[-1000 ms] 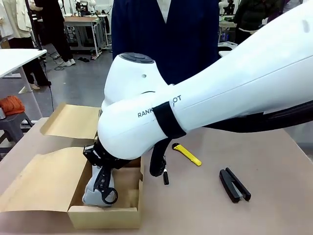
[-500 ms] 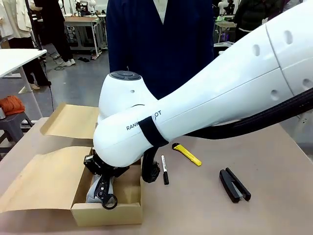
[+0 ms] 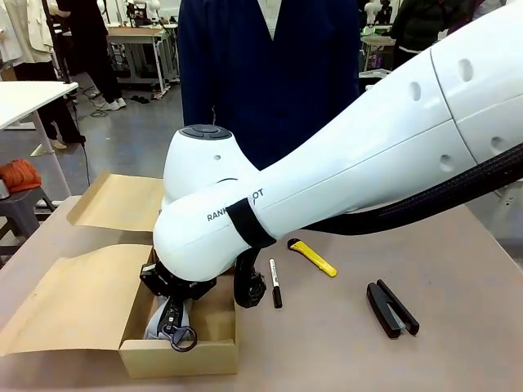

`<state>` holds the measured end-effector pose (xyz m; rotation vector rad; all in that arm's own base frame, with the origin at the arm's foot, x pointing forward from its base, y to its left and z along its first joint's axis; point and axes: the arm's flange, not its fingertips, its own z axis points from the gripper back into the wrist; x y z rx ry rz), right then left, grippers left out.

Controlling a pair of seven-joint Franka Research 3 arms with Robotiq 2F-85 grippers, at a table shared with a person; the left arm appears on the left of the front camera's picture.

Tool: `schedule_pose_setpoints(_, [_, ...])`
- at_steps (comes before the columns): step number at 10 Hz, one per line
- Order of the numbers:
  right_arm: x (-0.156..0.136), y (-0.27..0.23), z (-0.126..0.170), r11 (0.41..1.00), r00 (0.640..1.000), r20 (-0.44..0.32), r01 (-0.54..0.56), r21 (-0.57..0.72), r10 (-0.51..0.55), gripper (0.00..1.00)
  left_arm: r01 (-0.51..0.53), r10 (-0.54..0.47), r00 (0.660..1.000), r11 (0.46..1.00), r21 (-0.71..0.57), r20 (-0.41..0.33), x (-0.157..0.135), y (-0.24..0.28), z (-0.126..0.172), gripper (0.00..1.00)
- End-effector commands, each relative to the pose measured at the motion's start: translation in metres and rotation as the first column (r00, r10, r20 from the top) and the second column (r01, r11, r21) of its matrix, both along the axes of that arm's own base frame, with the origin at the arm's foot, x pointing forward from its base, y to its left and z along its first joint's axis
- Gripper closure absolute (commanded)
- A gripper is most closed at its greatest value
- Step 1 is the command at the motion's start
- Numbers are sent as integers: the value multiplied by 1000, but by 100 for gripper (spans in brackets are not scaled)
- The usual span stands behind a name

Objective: Place items inside the box.
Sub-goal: Pick up a Pencil pouch or Stapler and place it inside the Mailer Box closest to the robot.

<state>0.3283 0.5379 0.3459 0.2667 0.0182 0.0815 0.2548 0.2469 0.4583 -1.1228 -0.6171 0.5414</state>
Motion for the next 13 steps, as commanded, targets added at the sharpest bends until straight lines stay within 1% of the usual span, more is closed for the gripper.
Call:
schedule_pose_setpoints(1, [-3,4,4,1000,1000,-27,-10,-21,9,36,2,-2,1000,1000,-1,25,0,-1,0,0])
schedule_pose_setpoints(2, [-4,4,5,1000,999,-34,-18,-26,17,15,2,-2,1000,1000,-1,25,0,-1,0,0])
schedule_pose_setpoints(3, [-4,3,5,999,999,-39,-19,-30,18,0,2,-2,1000,1000,-1,25,0,-1,0,0])
schedule_pose_setpoints(5, [-6,0,8,1000,999,-36,-16,-24,15,0,2,-2,1000,1000,-1,25,0,-1,0,0])
schedule_pose_setpoints(6, [-7,-2,9,1000,999,-35,-15,-15,14,3,2,-2,1000,1000,-1,25,0,-1,0,0])
schedule_pose_setpoints(7, [-7,-6,12,1000,999,-33,-11,-4,11,0,2,-2,1000,1000,-1,25,0,-1,0,0])
schedule_pose_setpoints(11, [-7,-14,17,1000,1000,-30,0,9,0,0,2,-2,1000,1000,-1,25,0,-1,0,0])
schedule_pose_setpoints(12, [-8,-23,29,999,1000,-13,14,35,-14,0,2,-2,1000,1000,-1,25,0,-1,0,0])
schedule_pose_setpoints(13, [-11,-39,50,998,1000,3,31,57,-31,0,2,-2,1000,1000,-1,25,0,-1,0,0])
